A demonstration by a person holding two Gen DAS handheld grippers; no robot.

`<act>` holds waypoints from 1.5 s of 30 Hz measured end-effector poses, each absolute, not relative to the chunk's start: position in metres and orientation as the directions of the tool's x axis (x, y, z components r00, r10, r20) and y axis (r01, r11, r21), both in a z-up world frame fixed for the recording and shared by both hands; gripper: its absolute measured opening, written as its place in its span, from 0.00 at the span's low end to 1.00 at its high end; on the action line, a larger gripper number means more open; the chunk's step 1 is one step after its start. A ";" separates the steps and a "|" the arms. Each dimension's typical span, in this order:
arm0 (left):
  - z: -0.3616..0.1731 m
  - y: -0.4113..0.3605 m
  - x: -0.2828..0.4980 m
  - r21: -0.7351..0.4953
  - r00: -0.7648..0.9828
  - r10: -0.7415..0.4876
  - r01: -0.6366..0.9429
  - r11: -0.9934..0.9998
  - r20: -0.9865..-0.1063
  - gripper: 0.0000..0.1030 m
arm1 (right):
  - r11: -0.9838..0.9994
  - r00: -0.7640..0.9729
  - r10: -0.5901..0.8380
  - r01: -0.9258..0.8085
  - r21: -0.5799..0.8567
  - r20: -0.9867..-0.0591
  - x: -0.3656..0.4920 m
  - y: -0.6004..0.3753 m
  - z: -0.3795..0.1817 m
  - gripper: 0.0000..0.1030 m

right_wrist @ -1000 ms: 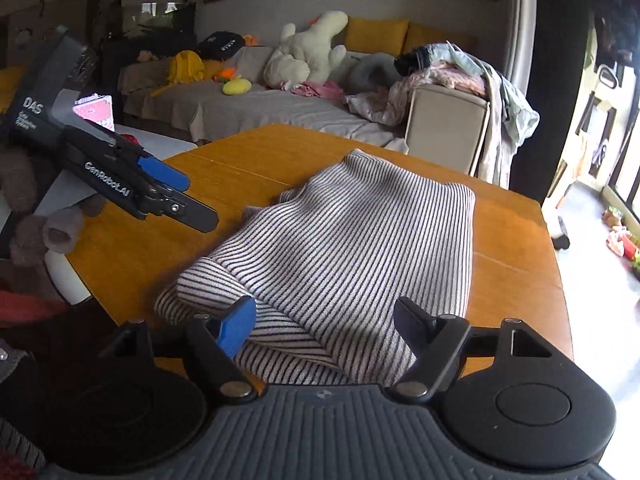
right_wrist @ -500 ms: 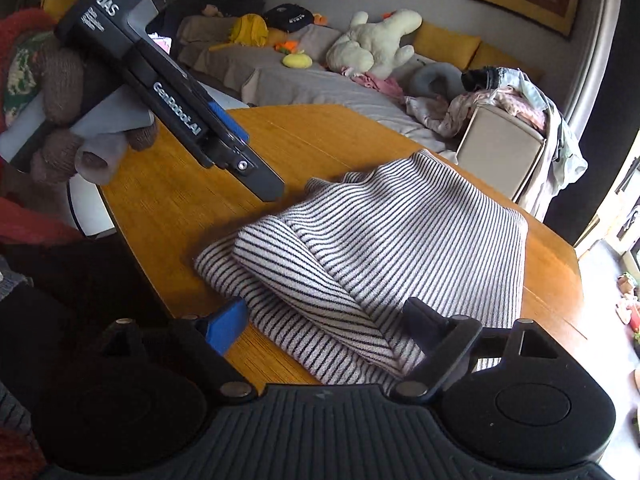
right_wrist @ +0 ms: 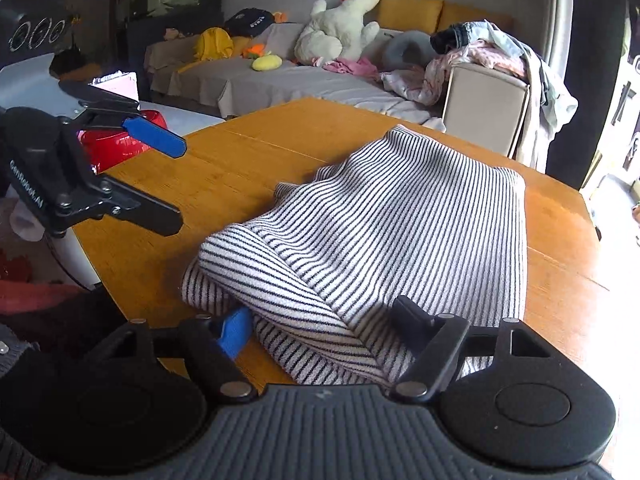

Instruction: Fold clothes

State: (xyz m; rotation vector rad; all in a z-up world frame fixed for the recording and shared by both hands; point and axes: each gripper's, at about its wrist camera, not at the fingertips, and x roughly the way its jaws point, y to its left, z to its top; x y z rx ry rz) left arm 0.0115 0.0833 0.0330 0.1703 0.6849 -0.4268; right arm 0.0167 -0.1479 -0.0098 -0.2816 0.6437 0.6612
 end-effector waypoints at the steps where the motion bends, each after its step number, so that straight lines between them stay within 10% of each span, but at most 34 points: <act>1: 0.033 0.083 0.010 0.017 0.687 -0.333 0.449 0.893 -0.646 1.00 | 0.762 0.605 0.481 -0.646 -0.039 -0.635 0.017 -0.149 -0.010 0.73; 20: 0.009 0.047 0.017 0.091 0.627 -0.332 0.543 0.835 -0.704 1.00 | 0.794 0.565 0.539 -0.588 0.154 -0.625 0.030 -0.164 -0.004 0.73; 40: 0.012 0.051 0.046 -0.003 0.631 -0.337 0.468 0.884 -0.698 1.00 | 0.670 0.785 0.330 -0.586 -0.456 -0.525 -0.027 -0.122 -0.022 0.80; 45: 0.026 0.063 0.039 -0.020 0.651 -0.360 0.468 0.884 -0.668 1.00 | 0.668 0.787 0.336 -0.587 -0.457 -0.518 -0.019 -0.119 -0.018 0.32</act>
